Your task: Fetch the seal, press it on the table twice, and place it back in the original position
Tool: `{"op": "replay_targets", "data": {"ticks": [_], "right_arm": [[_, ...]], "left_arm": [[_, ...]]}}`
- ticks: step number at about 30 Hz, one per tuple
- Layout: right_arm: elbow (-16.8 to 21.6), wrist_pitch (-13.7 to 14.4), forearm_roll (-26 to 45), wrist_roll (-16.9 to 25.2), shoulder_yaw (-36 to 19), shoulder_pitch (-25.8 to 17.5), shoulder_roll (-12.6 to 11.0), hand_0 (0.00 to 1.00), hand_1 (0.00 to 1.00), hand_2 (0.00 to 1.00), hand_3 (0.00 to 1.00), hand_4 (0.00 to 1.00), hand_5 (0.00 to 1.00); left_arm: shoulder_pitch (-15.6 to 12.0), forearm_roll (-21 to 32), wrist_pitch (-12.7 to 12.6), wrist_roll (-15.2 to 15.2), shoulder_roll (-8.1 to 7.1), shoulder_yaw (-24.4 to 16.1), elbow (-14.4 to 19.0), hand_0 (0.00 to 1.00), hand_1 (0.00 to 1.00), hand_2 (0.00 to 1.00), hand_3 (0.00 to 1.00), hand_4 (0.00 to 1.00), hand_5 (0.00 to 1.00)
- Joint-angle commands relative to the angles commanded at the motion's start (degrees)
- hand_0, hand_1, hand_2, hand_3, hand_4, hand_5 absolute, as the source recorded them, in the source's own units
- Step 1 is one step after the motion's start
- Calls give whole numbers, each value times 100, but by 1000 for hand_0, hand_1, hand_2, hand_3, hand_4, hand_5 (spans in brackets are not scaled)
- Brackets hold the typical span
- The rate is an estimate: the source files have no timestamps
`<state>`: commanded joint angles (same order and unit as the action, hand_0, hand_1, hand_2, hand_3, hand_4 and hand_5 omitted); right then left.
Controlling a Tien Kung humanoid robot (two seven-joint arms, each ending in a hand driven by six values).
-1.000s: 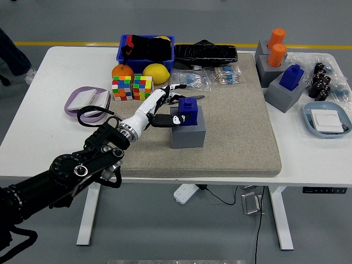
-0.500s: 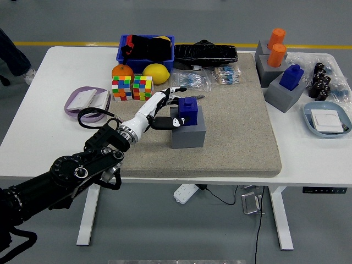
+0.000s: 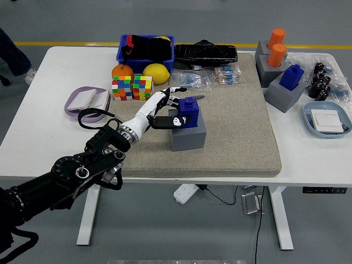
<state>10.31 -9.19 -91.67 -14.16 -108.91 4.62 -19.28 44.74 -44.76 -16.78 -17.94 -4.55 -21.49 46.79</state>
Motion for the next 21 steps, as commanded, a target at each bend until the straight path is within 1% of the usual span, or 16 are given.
{"op": "replay_targets", "data": {"ticks": [5, 6, 13, 17, 21], "right_arm": [[0, 5, -4, 7, -26, 0, -2, 795, 734, 754, 693, 837, 514], [0, 5, -2, 8, -27, 1, -2, 795, 734, 754, 693, 837, 515], [0, 9, -11, 7, -58, 0, 10, 797, 734, 754, 693, 838, 515], [0, 10, -15, 7, -71, -5, 21, 797, 734, 754, 693, 838, 515], [0, 9, -13, 15, -93, -7, 21, 797, 734, 754, 693, 838, 514]], "left_arm": [[14, 13, -40, -56, 18, -5, -17, 807, 453, 404, 822, 641, 2], [13, 21, -42, -71, 20, -6, -14, 798, 444, 393, 808, 636, 2], [-11, 53, -67, -163, 15, -48, 48, 804, 448, 389, 808, 636, 2], [-48, 32, -83, -203, -20, -144, 117, 804, 448, 389, 808, 636, 2], [-81, -17, -108, -254, -123, -347, 201, 798, 451, 391, 809, 636, 2]]}}
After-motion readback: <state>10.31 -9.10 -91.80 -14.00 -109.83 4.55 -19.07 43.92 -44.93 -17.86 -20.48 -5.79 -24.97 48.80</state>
